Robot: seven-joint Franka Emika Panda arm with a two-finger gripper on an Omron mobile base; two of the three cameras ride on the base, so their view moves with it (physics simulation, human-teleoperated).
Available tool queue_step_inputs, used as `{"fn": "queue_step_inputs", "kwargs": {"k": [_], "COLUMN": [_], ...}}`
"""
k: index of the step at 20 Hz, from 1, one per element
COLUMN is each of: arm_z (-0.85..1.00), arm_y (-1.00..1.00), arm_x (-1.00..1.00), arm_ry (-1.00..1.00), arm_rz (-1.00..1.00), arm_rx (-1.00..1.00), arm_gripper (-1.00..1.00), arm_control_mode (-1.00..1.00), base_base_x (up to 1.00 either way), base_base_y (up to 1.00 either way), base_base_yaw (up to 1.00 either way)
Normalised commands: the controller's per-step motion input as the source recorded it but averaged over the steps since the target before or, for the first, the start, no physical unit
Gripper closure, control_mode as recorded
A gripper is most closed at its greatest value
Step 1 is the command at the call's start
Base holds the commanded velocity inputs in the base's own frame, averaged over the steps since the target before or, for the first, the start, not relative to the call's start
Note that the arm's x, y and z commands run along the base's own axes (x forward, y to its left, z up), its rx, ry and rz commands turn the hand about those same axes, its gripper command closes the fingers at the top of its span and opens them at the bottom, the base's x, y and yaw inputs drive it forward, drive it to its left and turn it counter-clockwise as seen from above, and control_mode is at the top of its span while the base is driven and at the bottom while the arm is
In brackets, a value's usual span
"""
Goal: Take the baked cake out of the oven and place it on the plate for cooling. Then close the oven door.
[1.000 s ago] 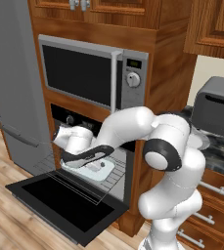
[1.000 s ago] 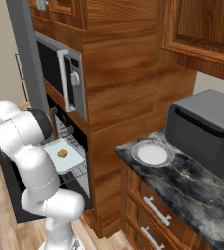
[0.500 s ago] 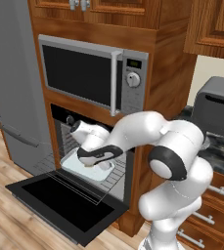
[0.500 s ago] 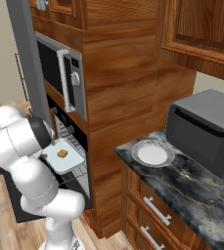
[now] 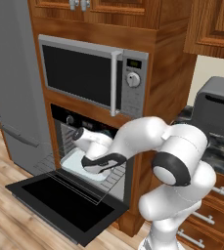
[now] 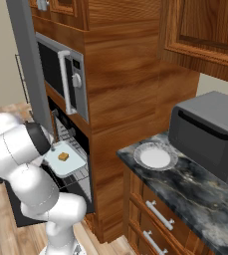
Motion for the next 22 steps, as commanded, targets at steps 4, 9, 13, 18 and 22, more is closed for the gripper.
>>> {"fn": "queue_step_inputs", "kwargs": {"k": [4, 9, 13, 18, 22], "arm_z": [-0.09, -0.12, -0.11, -0.08, -0.26], "arm_y": [0.45, 0.17, 0.00, 0.00, 0.03], "arm_x": [0.00, 0.10, 0.34, 0.29, 0.06], "arm_ry": [0.00, 0.00, 0.00, 0.00, 0.00], "arm_rz": [0.03, 0.02, 0.00, 0.00, 0.00], "arm_rx": [0.00, 0.00, 0.00, 0.00, 0.00], "arm_gripper": [-1.00, -1.00, -1.00, -1.00, -1.00], "arm_control_mode": [-1.00, -1.00, -1.00, -1.00, -1.00], "base_base_x": [0.00, 0.00, 0.00, 0.00, 0.00], "base_base_y": [0.00, 0.00, 0.00, 0.00, 0.00], "base_base_yaw": [0.00, 0.00, 0.00, 0.00, 0.00]}}
